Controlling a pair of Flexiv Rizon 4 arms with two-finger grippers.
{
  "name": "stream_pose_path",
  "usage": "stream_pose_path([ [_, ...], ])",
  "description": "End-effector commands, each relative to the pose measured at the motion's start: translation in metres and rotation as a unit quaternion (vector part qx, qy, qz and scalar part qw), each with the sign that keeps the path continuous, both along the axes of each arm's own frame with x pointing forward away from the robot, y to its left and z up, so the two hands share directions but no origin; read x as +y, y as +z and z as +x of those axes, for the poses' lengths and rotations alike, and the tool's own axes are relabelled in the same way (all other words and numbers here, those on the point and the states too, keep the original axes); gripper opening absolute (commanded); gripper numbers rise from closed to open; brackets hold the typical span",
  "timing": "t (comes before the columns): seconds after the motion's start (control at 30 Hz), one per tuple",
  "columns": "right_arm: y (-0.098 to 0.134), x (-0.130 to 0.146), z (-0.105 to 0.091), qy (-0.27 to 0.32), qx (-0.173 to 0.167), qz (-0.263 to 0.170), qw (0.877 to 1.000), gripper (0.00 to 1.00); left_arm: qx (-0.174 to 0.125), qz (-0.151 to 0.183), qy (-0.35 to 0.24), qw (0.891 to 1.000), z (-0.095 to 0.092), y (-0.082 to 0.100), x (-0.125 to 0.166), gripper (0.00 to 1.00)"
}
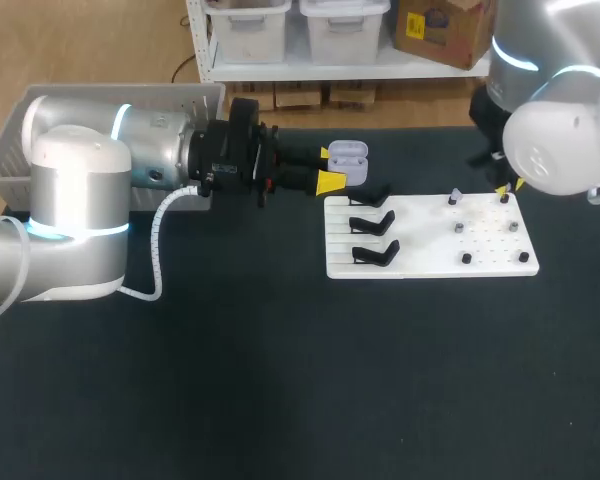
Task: Pick up each earbud case from the left stands, insert the matching earbuds, close the lid, and place the case in the box.
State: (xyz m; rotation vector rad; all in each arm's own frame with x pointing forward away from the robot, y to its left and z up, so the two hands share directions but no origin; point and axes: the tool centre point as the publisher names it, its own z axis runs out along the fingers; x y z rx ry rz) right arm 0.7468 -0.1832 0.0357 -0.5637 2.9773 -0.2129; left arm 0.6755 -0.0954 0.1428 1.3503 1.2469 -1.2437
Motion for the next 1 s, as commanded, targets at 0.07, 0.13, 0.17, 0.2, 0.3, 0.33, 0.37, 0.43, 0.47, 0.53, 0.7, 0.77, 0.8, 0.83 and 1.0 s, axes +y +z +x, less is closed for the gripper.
stream_pose_path([
  [0.07, 0.034, 0.014, -0.037, -0.018, -0.008, 0.007, 1.0, 0.0, 0.0, 0.0, 0.0, 1.0, 0.001, -0.001, 0.0, 0.0],
  [0.13, 0.046, 0.023, -0.047, -0.032, 0.0, 0.013, 0.999, 0.0, 0.0, 0.0, 0.0, 1.0, 0.001, -0.001, 0.0, 0.0],
  [0.17, 0.052, 0.028, -0.053, -0.043, 0.003, 0.018, 0.999, 0.0, 0.0, 0.0, 0.0, 1.0, 0.001, -0.001, 0.0, 0.0],
  [0.2, 0.058, 0.033, -0.059, -0.055, 0.008, 0.031, 0.998, 0.0, 0.0, 0.0, 0.0, 1.0, 0.001, -0.001, 0.0, 0.0],
  [0.3, 0.073, 0.047, -0.076, -0.085, 0.021, 0.037, 0.995, 0.0, 0.0, 0.0, 0.0, 1.0, 0.001, -0.001, 0.0, 0.0],
  [0.33, 0.076, 0.051, -0.082, -0.095, 0.026, 0.038, 0.994, 0.0, 0.0, 0.0, 0.0, 1.0, 0.001, -0.001, 0.0, 0.0],
  [0.37, 0.08, 0.056, -0.087, -0.1, 0.026, 0.038, 0.994, 0.0, 0.0, 0.0, 0.0, 1.0, 0.001, -0.001, 0.0, 0.0],
  [0.43, 0.087, 0.066, -0.098, -0.113, 0.029, 0.048, 0.992, 0.0, 0.0, 0.0, 0.0, 1.0, 0.001, -0.001, 0.0, 0.0],
  [0.47, 0.089, 0.072, -0.102, -0.116, 0.029, 0.054, 0.991, 0.0, 0.0, 0.0, 0.0, 1.0, 0.001, -0.001, 0.0, 0.0],
  [0.53, 0.092, 0.083, -0.11, -0.12, 0.03, 0.055, 0.991, 0.0, 0.0, 0.0, 0.0, 1.0, 0.001, -0.001, 0.0, 0.0],
  [0.7, 0.097, 0.099, -0.124, -0.125, 0.017, 0.065, 0.99, 0.0, 0.0, 0.0, 0.0, 1.0, 0.001, -0.001, 0.0, 0.0],
  [0.77, 0.097, 0.099, -0.124, -0.125, 0.017, 0.065, 0.99, 0.0, 0.003, -0.006, -0.004, 1.0, -0.004, -0.003, 0.001, 0.0],
  [0.8, 0.097, 0.099, -0.124, -0.125, 0.017, 0.065, 0.99, 0.0, 0.003, -0.007, -0.005, 1.0, -0.007, -0.005, 0.001, 0.0],
  [0.83, 0.097, 0.099, -0.124, -0.125, 0.017, 0.065, 0.99, 0.0, 0.006, -0.013, -0.008, 1.0, -0.01, -0.006, 0.001, 0.0],
  [1.0, 0.097, 0.099, -0.124, -0.125, 0.017, 0.065, 0.99, 0.0, 0.013, -0.019, -0.018, 1.0, -0.024, -0.012, 0.0, 0.0],
])
